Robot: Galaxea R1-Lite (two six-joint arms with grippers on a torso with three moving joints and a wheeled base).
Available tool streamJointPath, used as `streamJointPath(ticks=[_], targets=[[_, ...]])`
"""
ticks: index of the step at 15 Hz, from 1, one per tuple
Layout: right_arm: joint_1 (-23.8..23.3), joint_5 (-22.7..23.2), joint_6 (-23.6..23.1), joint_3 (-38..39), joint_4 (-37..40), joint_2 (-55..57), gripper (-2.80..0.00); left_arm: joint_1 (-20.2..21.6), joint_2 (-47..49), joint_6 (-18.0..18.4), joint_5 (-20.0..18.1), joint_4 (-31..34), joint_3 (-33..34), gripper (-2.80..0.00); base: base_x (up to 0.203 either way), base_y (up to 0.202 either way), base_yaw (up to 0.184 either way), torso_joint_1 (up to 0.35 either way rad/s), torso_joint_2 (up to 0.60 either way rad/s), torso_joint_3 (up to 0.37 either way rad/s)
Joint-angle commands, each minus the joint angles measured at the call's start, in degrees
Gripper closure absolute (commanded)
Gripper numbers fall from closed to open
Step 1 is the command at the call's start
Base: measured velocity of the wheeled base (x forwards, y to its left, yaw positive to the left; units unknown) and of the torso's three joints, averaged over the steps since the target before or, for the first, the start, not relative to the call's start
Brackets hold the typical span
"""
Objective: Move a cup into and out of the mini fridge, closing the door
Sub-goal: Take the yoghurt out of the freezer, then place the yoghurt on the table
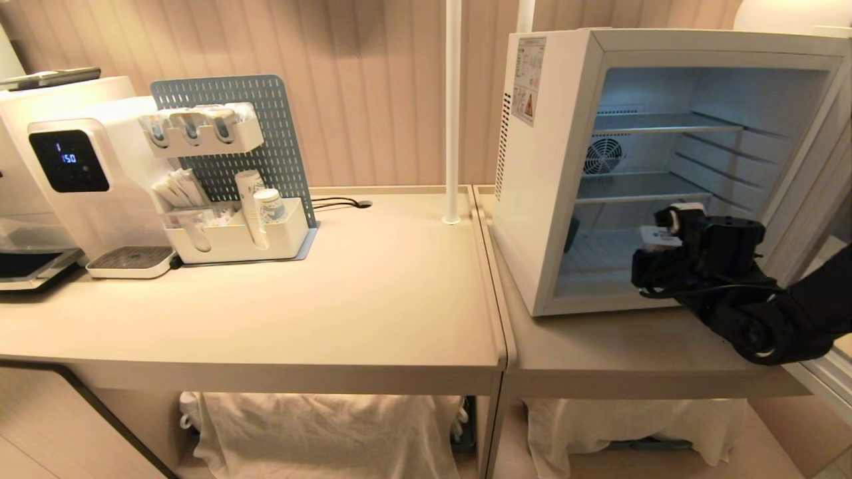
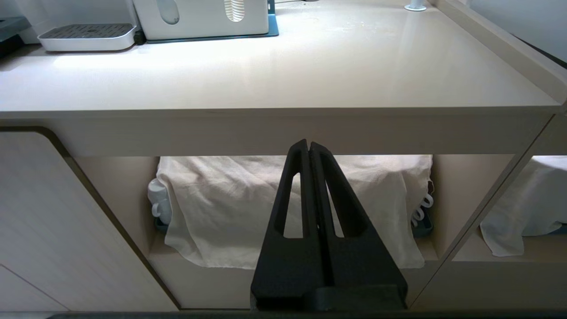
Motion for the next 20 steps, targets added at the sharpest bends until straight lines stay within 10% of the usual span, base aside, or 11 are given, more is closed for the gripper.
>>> streamJointPath(ticks=[1, 8, 16, 20], targets=[[1.43, 0.14, 0.17, 6.18, -0.66, -10.72, 0.00, 0.02, -0.11, 0.00, 0.00, -0.04, 0.00, 0.00, 0.000, 0.000, 0.000, 0.000, 0.00, 0.000], [4.19, 3.22, 2.34, 20.85, 7.19, -46.66, 0.00, 0.02, -0.11, -0.09, 0.00, -0.04, 0.00, 0.00, 0.000, 0.000, 0.000, 0.000, 0.00, 0.000], [3.77, -3.88, 5.84, 12.79, 63.02, -91.98, 0.00, 0.02, -0.11, -0.09, 0.00, -0.04, 0.00, 0.00, 0.000, 0.000, 0.000, 0.000, 0.00, 0.000], [-3.84, 2.88, 8.49, 11.72, 71.06, -99.92, 0.00, 0.02, -0.11, 0.00, 0.00, -0.04, 0.00, 0.00, 0.000, 0.000, 0.000, 0.000, 0.00, 0.000]])
